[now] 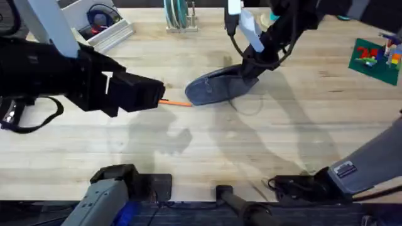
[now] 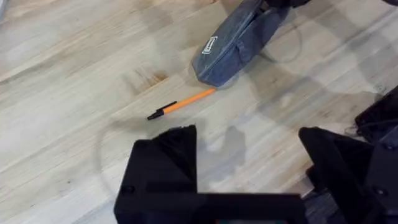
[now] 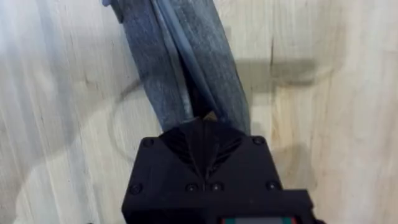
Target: Unzip the bag, pick up the pens from the table one at a time and place them inside, then zip the bag closed.
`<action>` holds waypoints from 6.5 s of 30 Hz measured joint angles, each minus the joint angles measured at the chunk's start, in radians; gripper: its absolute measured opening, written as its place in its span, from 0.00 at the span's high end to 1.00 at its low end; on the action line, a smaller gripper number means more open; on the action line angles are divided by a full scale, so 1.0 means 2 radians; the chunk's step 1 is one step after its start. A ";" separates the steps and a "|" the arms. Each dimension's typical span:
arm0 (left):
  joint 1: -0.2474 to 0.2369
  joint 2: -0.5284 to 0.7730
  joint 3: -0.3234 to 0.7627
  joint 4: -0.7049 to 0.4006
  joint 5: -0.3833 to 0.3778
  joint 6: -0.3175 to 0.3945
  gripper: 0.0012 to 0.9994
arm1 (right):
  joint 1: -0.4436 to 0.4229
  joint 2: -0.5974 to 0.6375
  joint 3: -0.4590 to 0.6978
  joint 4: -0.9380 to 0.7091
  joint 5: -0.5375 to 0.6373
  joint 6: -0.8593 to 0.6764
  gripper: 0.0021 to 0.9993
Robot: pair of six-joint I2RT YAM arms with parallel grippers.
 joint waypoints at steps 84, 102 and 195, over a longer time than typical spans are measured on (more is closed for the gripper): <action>0.000 0.000 0.000 0.013 0.000 0.000 0.00 | 0.000 -0.060 0.002 -0.011 -0.018 0.009 0.00; 0.000 0.000 0.000 0.015 0.000 0.000 0.00 | 0.000 -0.160 0.002 -0.028 -0.018 0.107 0.00; 0.000 0.000 0.000 0.019 -0.104 -0.174 0.00 | 0.000 -0.374 -0.073 -0.125 0.081 0.435 0.00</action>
